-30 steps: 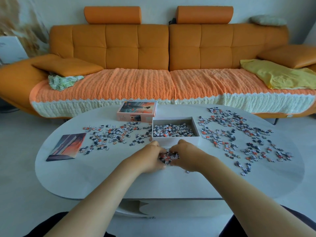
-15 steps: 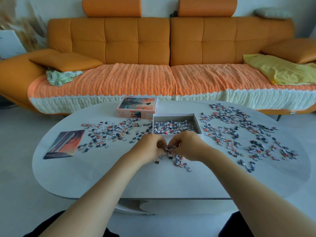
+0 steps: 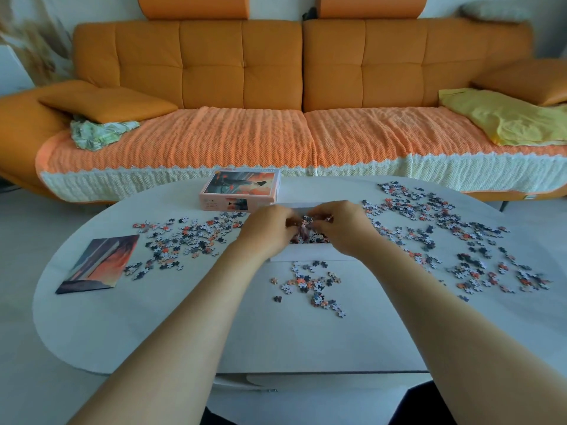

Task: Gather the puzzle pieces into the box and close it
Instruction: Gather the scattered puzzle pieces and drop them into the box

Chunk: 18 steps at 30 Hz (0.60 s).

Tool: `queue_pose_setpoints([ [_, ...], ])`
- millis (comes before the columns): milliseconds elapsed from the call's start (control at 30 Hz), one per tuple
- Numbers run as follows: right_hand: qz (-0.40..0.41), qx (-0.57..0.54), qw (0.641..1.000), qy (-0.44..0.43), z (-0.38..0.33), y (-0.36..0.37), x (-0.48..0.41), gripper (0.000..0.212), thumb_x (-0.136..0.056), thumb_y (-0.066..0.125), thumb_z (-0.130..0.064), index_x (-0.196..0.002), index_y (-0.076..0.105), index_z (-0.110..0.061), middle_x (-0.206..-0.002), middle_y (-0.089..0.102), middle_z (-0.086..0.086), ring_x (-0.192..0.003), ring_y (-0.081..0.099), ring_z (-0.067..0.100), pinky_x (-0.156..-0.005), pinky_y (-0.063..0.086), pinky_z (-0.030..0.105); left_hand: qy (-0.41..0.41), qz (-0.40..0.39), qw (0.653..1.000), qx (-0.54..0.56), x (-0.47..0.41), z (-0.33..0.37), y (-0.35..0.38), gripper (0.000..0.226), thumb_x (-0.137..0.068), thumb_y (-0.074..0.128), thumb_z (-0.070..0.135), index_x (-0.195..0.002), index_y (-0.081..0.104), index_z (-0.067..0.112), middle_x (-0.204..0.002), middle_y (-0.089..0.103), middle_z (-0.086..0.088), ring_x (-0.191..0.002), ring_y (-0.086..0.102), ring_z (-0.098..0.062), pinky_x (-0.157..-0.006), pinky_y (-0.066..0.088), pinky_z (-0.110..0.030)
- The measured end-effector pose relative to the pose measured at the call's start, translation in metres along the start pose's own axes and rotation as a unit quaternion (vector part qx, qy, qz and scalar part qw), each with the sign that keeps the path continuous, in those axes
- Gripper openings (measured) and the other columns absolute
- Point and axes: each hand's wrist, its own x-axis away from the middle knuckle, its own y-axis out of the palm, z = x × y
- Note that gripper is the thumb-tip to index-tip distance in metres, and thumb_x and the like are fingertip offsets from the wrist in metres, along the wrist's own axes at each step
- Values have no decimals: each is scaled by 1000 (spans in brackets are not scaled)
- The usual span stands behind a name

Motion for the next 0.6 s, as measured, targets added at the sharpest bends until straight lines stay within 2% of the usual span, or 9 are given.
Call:
queue_pose_setpoints([
  [67, -20, 26, 999, 2, 4, 1, -2, 19, -96, 59, -24, -110, 72, -24, -66, 63, -6, -49, 49, 12, -40, 34, 12, 23, -25, 998, -55, -2, -4, 3, 28, -97, 52, 21, -119, 70, 27, -111, 71, -1, -102, 63, -24, -89, 51, -40],
  [133, -16, 45, 999, -12, 7, 0, -3, 20, -97, 57, -25, -108, 73, -23, -57, 57, -9, -44, 44, 8, -38, 31, 11, 37, -32, 996, -71, -2, -6, 3, 33, -100, 46, 18, -126, 65, 24, -124, 66, -2, -117, 54, -28, -100, 44, -41],
  [233, -30, 63, 997, -35, 6, -2, -1, 22, -98, 54, -26, -109, 73, -26, -56, 57, -10, -46, 46, 9, -41, 32, 14, 60, -33, 996, -65, 3, -8, -2, 35, -99, 44, 18, -127, 64, 25, -129, 60, 2, -123, 46, -26, -105, 38, -43],
  [300, -80, 83, 992, -54, 4, -2, 4, 25, -99, 50, -26, -111, 71, -31, -62, 60, -12, -51, 49, 7, -44, 35, 14, 70, -62, 993, -73, 8, -8, -4, 33, -99, 44, 31, -124, 65, 28, -126, 59, 6, -120, 46, -21, -104, 35, -40],
  [400, -141, 142, 977, -74, 1, -1, 12, 32, -101, 41, -30, -108, 71, -21, -64, 60, -6, -56, 49, 8, -51, 39, 23, 80, -115, 981, -138, 18, -6, -5, 41, -98, 42, 49, -131, 58, 30, -135, 53, 11, -126, 43, -19, -108, 24, -38],
  [467, -140, 160, 974, -73, 1, -3, 15, 34, -102, 40, -32, -106, 70, -17, -72, 64, 0, -59, 51, 10, -57, 43, 28, 79, -114, 982, -127, 25, -6, -6, 47, -97, 46, 47, -140, 50, 27, -143, 45, 10, -133, 37, -18, -111, 21, -37],
  [500, -129, 151, 977, -75, 1, -4, 17, 31, -101, 42, -31, -108, 70, -19, -79, 67, -4, -63, 54, 8, -62, 47, 29, 77, -100, 987, -101, 28, -7, -7, 49, -97, 49, 44, -142, 48, 25, -145, 43, 10, -134, 35, -16, -112, 23, -36],
  [600, -65, 120, 983, -125, 0, -7, 23, 25, -95, 55, -22, -114, 70, -27, -110, 69, -9, -95, 63, 11, -89, 51, 33, 106, -20, 992, -64, 37, -9, -10, 39, -95, 56, 36, -132, 56, 24, -130, 49, 10, -124, 39, -12, -107, 31, -32],
])
